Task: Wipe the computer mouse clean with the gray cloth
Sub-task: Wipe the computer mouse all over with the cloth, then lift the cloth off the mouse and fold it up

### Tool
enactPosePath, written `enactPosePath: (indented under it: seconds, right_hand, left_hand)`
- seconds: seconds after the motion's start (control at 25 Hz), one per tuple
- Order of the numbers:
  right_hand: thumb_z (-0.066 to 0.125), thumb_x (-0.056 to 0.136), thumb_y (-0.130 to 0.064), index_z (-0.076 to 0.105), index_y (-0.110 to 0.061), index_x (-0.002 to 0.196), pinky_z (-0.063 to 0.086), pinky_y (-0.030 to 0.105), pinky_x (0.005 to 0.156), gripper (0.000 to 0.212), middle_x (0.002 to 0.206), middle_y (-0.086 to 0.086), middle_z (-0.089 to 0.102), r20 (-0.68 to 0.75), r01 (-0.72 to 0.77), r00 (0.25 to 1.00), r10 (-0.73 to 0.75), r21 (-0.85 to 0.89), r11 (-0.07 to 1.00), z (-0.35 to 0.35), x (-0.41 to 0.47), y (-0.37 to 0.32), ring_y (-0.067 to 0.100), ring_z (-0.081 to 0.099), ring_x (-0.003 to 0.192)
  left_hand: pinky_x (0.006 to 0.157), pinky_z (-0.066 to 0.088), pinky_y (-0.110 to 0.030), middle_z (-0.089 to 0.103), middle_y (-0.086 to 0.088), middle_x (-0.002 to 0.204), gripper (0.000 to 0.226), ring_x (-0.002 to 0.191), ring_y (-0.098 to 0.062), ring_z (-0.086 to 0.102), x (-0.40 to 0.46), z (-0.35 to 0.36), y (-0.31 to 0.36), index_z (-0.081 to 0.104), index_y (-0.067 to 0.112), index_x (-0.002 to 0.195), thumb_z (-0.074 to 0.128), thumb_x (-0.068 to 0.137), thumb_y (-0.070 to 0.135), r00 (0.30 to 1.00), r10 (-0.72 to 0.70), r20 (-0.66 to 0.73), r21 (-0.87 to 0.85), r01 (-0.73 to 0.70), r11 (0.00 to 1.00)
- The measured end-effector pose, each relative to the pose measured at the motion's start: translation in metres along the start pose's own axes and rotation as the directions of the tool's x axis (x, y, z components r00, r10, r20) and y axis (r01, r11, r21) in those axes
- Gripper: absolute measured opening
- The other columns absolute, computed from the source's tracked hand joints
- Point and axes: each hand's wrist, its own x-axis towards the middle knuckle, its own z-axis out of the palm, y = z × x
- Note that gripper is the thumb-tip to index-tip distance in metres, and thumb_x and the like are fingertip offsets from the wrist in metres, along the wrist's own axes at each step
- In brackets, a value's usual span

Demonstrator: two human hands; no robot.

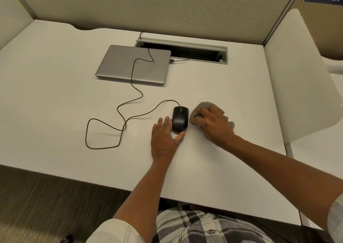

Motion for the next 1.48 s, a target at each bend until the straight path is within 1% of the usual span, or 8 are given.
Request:
enactPosePath:
  seconds: [0.12,0.28,0.44,0.52,0.6,0.8,1.08,1.48]
  right_hand:
    - [0.062,0.086,-0.003,0.071,-0.023,0.110,0.047,0.044,0.081,0.032,0.116,0.006,0.062,-0.108,-0.130,0.985,0.133,0.038,0.991,-0.004,0.006,-0.001,0.034,0.051,0.104]
    - [0.061,0.081,-0.003,0.058,-0.019,0.123,0.045,0.046,0.085,0.045,0.126,0.011,0.053,-0.077,-0.376,0.925,0.371,-0.059,0.925,-0.010,0.009,0.005,0.036,0.047,0.110]
    - [0.061,0.082,-0.059,0.035,-0.027,0.144,0.027,0.063,0.105,0.075,0.155,0.009,0.027,0.119,-0.461,0.879,0.462,-0.039,0.887,-0.003,0.008,0.023,0.043,0.030,0.134]
    - [0.040,0.077,-0.084,0.017,-0.036,0.152,0.007,0.069,0.111,0.092,0.164,0.004,0.004,0.275,-0.543,0.809,0.519,0.016,0.839,0.008,0.007,0.032,0.044,0.006,0.146]
    - [0.022,0.071,-0.094,0.005,-0.040,0.153,0.005,0.071,0.112,0.100,0.165,0.002,-0.007,0.357,-0.591,0.764,0.538,0.051,0.805,0.019,0.003,0.033,0.044,-0.003,0.148]
    - [0.017,0.079,-0.087,-0.002,-0.040,0.154,0.003,0.071,0.112,0.090,0.165,0.004,-0.012,0.359,-0.599,0.764,0.536,0.084,0.797,0.034,0.002,0.020,0.044,-0.006,0.148]
    - [0.030,0.086,-0.077,0.005,-0.039,0.154,0.006,0.072,0.111,0.082,0.165,0.007,-0.001,0.308,-0.597,0.778,0.548,0.090,0.797,0.038,0.005,0.018,0.045,0.001,0.148]
    - [0.029,0.085,-0.078,0.008,-0.040,0.153,0.006,0.070,0.112,0.081,0.165,0.006,-0.001,0.326,-0.585,0.780,0.534,0.077,0.807,0.041,0.045,0.015,0.045,0.002,0.148]
  left_hand:
    - [0.123,0.014,-0.036,0.041,-0.001,0.154,0.077,0.148,-0.017,0.023,0.000,-0.001,0.000,0.042,0.015,0.146,0.054,0.088,0.064,1.000,0.004,0.027,-0.025,-0.004,1.000]
    - [0.122,0.017,-0.036,0.036,-0.003,0.157,0.083,0.148,-0.016,0.023,0.000,-0.008,0.001,0.034,0.014,0.151,0.052,0.088,0.065,0.998,-0.048,0.049,-0.187,0.057,0.981]
    - [0.104,0.039,-0.033,0.053,-0.006,0.140,0.074,0.127,-0.022,0.049,0.015,-0.024,0.019,0.034,0.018,0.150,0.056,0.090,0.055,0.995,-0.098,-0.021,-0.262,0.089,0.961]
    - [0.097,0.045,-0.041,0.053,-0.008,0.131,0.077,0.118,-0.027,0.051,0.033,-0.028,0.038,0.035,0.019,0.147,0.059,0.085,0.059,0.995,-0.085,0.042,-0.128,0.090,0.988]
    - [0.093,0.046,-0.044,0.050,-0.011,0.128,0.083,0.115,-0.031,0.050,0.048,-0.029,0.056,0.035,0.020,0.144,0.061,0.080,0.065,0.984,-0.108,0.143,0.052,0.101,0.994]
    - [0.091,0.043,-0.040,0.044,-0.013,0.132,0.088,0.117,-0.032,0.048,0.064,-0.027,0.066,0.031,0.018,0.146,0.067,0.078,0.059,0.932,-0.193,0.307,0.231,0.124,0.965]
    - [0.085,0.047,-0.039,0.047,-0.013,0.128,0.076,0.115,-0.031,0.049,0.065,-0.033,0.061,0.031,0.020,0.147,0.066,0.083,0.043,0.935,-0.165,0.314,0.199,0.105,0.974]
    - [0.086,0.048,-0.041,0.050,-0.015,0.122,0.080,0.112,-0.033,0.051,0.073,-0.075,0.031,0.027,0.022,0.151,0.065,0.084,0.044,0.955,-0.101,0.279,0.118,0.071,0.990]
